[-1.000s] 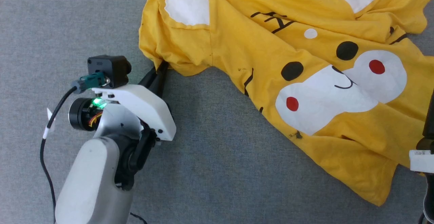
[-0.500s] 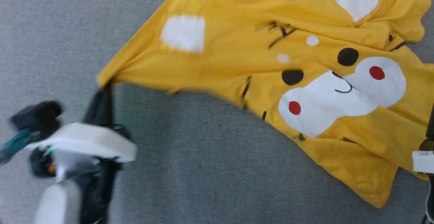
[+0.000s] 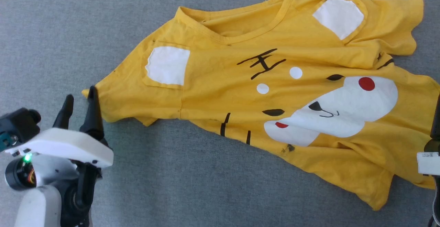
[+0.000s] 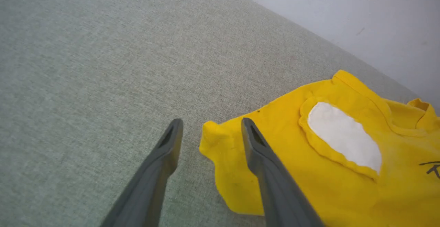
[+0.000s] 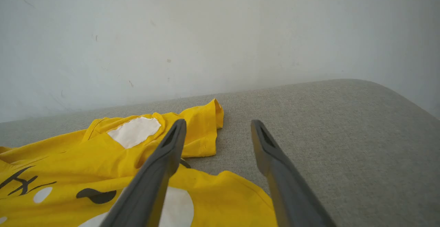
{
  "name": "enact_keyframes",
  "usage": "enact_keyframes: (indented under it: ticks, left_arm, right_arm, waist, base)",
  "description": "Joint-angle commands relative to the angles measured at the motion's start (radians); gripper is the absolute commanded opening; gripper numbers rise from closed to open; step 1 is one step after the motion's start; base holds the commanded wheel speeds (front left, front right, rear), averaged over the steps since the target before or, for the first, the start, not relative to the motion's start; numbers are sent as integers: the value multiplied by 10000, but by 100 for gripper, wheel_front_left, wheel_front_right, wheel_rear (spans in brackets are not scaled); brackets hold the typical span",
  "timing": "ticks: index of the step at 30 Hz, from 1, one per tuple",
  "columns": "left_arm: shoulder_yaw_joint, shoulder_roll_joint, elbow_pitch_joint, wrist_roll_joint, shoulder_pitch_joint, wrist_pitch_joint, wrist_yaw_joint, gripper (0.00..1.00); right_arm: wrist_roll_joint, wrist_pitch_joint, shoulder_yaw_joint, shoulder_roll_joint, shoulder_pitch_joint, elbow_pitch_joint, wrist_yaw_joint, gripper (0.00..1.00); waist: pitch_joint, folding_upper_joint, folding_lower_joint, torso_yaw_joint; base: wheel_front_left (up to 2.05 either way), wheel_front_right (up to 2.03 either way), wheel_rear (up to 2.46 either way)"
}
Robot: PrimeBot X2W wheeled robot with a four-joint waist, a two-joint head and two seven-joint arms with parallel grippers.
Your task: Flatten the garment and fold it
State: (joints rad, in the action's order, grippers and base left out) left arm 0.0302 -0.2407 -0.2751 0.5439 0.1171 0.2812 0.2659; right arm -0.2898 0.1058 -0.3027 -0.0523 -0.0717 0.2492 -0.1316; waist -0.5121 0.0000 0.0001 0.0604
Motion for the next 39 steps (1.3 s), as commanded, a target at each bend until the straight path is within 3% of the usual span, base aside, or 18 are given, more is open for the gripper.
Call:
enact_keyframes:
  ticks: [1,7,13,14,18,19,20,21,29,34,35,36,39]
  left_arm:
    - [-81,57,-88,-106,284,-87,-49,100]
    - [-474,-296,-2030,-1167,474,-337,93,100]
    - [-2966,-383,-2808,-2805,1137,282,-462,100]
    - [-2966,-383,-2808,-2805,1137,282,-462,100]
    - [-5337,444,-1858,-3280,1713,832,-1120,100]
    - [-6188,727,-1125,-3325,1915,1061,-1504,100]
    - [-6188,727,-1125,-3325,1915,1061,-1504,100]
    - [-6811,845,-409,-3412,2060,1346,-1827,100]
    - [-7960,334,1780,-4246,2719,2612,-2604,100]
    - [-8314,279,2353,-4097,2811,3173,-3033,100]
    - [-8352,319,2376,-3996,2804,3209,-3098,20]
    - [-8363,385,2371,-3820,2764,3233,-3159,0]
    - [-8443,434,2122,-3139,2664,3388,-3474,0]
  right_arm:
    - [77,-28,-17,20,-11,65,9,100]
    - [-51,47,-134,20,87,-61,9,100]
    - [-172,156,-100,20,61,-257,9,100]
    - [-172,156,-100,20,61,-257,9,100]
    - [-175,187,-85,20,-31,-290,9,100]
    - [-181,207,-65,20,-48,-288,9,100]
    - [-181,207,-65,20,-48,-288,9,100]
    - [-193,229,-55,20,-51,-306,9,100]
    - [-218,243,-106,20,-41,-374,9,100]
    - [-190,208,-131,20,-61,-360,9,100]
    - [-182,199,-130,20,-61,-355,9,100]
    - [-173,190,-123,20,-56,-355,9,100]
    - [-136,156,-107,20,2,-356,9,100]
  waist:
    - [26,0,-1,-61]
    - [118,0,-1,-308]
    - [147,0,-1,-498]
    - [147,0,-1,-498]
    - [123,0,-1,-606]
    - [89,0,-1,-651]
    - [89,0,-1,-651]
    - [61,0,-1,-695]
    - [32,0,-1,-717]
    - [105,0,-1,-668]
    - [133,0,-1,-648]
    - [176,0,-1,-626]
    - [360,0,-1,-530]
  base:
    - [0,0,0]
    - [0,0,0]
    - [0,0,0]
    - [0,0,0]
    - [0,0,0]
    - [0,0,0]
    - [0,0,0]
    - [0,0,0]
    - [0,0,0]
    - [0,0,0]
    - [0,0,0]
    - [0,0,0]
    - [0,0,0]
